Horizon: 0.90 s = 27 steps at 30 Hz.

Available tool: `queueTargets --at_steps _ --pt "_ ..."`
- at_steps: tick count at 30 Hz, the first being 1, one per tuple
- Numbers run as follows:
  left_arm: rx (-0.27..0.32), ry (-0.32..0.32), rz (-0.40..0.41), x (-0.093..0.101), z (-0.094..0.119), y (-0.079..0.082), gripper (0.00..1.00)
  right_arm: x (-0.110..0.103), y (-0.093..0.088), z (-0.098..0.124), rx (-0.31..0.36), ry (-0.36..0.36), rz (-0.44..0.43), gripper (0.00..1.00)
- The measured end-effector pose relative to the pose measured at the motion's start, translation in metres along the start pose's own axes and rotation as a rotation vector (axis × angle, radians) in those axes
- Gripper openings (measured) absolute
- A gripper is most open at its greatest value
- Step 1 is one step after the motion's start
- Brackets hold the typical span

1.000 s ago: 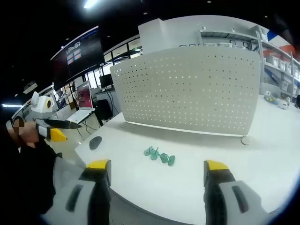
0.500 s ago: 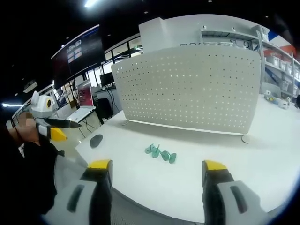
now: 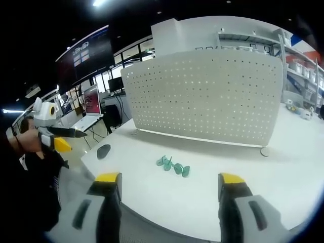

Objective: Insert the hook assembly into the mounting plate slot until the hook locks in place.

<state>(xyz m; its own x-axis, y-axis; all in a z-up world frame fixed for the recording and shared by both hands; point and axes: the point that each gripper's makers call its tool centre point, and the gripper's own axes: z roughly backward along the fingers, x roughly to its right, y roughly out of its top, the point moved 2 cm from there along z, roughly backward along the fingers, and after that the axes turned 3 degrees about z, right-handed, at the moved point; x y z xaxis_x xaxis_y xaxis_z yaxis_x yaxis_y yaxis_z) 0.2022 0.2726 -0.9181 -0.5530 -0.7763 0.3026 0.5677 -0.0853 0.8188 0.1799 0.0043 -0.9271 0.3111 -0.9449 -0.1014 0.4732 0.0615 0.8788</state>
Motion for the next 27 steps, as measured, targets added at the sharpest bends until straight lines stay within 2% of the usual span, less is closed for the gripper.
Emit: queueTargets --at_steps 11,18,27 --pt "-0.008 0.014 0.005 -0.007 0.001 -0.001 1.00 0.004 0.000 -0.001 -0.005 -0.019 0.002 0.75" --pt "-0.042 0.009 -0.006 -0.007 -0.006 -0.009 1.00 0.007 -0.002 -0.003 -0.014 -0.020 0.005 0.74" --pt "-0.040 0.013 -0.012 -0.009 -0.007 -0.004 1.00 0.006 -0.009 -0.023 -0.043 0.026 -0.008 0.68"
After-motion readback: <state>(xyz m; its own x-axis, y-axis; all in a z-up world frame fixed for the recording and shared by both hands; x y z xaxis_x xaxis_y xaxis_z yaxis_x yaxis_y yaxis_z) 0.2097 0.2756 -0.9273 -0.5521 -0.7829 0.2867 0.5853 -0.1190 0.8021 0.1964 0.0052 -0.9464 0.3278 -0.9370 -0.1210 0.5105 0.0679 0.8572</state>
